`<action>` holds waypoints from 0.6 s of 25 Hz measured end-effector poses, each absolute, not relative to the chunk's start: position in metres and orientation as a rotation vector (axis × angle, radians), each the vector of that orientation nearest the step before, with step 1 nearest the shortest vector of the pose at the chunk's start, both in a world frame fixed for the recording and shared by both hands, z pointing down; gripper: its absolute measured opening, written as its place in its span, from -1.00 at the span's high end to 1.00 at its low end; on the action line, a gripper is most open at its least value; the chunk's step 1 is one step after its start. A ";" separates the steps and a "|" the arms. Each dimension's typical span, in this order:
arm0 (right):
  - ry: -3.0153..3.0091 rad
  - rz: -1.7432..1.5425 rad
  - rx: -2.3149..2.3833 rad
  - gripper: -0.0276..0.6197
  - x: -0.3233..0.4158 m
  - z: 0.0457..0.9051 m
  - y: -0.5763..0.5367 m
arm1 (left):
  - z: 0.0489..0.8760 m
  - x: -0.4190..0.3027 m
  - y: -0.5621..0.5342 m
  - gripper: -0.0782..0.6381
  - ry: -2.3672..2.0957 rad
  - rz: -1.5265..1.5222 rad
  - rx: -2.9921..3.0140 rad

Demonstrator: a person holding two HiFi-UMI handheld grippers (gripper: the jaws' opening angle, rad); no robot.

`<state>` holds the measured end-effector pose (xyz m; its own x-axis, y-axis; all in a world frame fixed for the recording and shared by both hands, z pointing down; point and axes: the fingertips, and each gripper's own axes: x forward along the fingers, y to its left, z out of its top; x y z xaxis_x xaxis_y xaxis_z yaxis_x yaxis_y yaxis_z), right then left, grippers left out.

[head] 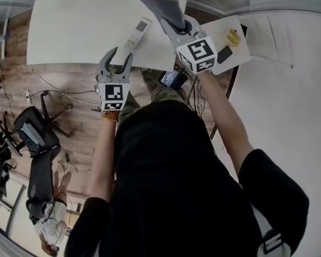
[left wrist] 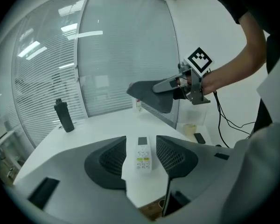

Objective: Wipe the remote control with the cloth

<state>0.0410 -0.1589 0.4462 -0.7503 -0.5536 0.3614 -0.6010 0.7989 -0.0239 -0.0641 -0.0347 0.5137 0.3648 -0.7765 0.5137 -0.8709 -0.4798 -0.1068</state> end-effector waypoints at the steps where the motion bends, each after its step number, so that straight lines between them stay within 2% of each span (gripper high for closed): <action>1: -2.641 0.204 0.867 0.70 0.039 0.455 -0.162 | 0.525 -0.061 -0.036 0.18 -1.464 0.781 2.431; 15: -2.530 0.232 0.669 0.70 0.004 0.545 -0.174 | 0.624 -0.069 -0.039 0.07 -1.307 0.879 2.275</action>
